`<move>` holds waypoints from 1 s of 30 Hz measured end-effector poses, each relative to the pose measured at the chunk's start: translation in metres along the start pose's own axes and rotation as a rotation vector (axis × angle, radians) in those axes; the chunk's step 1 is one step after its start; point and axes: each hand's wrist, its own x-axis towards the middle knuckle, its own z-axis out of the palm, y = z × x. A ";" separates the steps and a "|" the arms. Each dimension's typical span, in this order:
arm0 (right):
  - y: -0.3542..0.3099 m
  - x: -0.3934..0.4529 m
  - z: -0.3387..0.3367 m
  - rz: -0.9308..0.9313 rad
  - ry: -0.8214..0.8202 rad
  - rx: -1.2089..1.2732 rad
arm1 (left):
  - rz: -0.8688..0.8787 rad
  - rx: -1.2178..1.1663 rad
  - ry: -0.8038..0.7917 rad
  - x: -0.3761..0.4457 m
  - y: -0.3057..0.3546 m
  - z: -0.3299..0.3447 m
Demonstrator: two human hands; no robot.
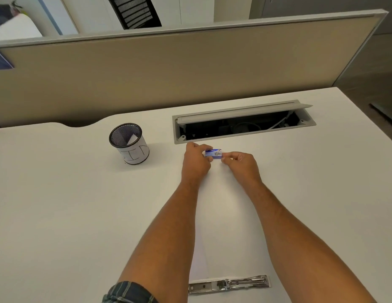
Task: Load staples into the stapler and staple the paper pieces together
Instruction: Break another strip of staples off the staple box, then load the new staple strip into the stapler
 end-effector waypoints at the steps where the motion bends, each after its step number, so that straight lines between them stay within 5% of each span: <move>1: 0.000 -0.002 0.000 0.006 -0.011 0.005 | -0.007 -0.007 -0.011 -0.001 0.000 -0.001; 7: -0.010 -0.017 -0.015 0.202 -0.100 0.186 | -0.055 0.014 -0.042 -0.014 0.004 -0.009; 16: -0.036 -0.080 -0.047 0.240 -0.177 0.197 | 0.143 0.056 0.221 -0.120 0.012 -0.040; 23: -0.016 -0.172 -0.058 0.097 -0.418 0.449 | 0.130 -0.184 0.098 -0.228 0.017 -0.038; 30: 0.021 -0.238 -0.064 0.076 -0.376 0.396 | -0.055 -0.397 -0.004 -0.296 0.011 -0.030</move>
